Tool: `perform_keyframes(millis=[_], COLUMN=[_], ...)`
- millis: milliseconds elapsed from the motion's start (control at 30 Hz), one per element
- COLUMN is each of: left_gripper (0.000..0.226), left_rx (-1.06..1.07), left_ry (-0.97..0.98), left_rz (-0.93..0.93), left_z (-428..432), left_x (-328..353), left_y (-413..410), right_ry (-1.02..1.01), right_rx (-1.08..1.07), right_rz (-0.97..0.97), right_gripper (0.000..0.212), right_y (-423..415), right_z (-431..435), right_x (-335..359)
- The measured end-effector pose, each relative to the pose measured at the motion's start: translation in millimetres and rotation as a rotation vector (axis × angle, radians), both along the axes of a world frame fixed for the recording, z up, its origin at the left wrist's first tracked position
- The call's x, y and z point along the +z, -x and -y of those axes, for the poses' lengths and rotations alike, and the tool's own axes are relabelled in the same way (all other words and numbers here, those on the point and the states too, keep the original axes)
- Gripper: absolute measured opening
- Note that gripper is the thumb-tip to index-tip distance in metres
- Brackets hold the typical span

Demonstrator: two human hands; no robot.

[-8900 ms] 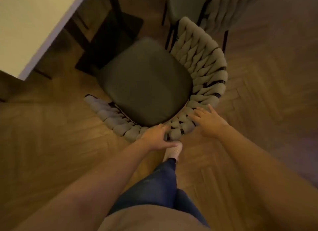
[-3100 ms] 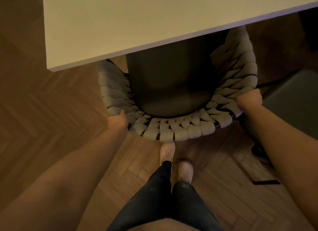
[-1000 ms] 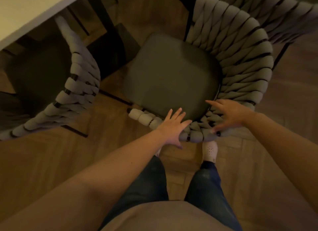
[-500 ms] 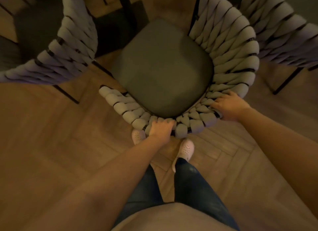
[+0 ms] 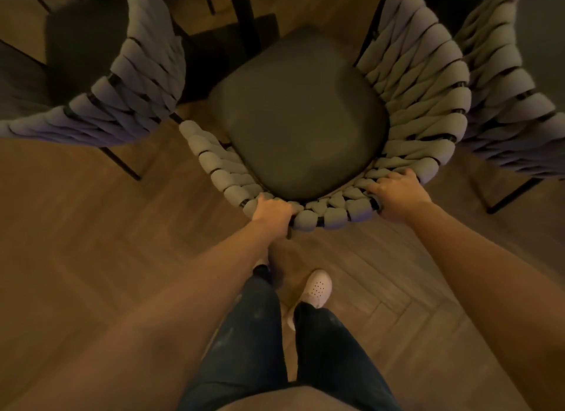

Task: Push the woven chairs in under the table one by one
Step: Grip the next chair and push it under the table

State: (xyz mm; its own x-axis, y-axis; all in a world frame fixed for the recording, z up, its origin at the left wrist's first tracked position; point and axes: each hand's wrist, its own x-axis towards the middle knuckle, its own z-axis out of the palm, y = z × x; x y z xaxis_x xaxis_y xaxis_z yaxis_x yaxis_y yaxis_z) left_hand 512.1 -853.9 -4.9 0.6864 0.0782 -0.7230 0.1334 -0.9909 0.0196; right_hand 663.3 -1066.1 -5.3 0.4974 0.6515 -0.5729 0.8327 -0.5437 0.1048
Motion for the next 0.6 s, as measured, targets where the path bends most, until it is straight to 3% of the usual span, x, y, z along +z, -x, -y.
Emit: perform_keyframes(millis=[600], left_gripper=[0.035], left_rx=[-0.181], left_ry=[-0.074], left_rz=[-0.019], left_z=[-134], left_x=[4], left_y=[-91], right_ry=[-0.086], right_rx=[-0.179], right_rz=[-0.024], right_gripper=[0.024], right_y=[-46], right_z=[-105], right_x=[-19])
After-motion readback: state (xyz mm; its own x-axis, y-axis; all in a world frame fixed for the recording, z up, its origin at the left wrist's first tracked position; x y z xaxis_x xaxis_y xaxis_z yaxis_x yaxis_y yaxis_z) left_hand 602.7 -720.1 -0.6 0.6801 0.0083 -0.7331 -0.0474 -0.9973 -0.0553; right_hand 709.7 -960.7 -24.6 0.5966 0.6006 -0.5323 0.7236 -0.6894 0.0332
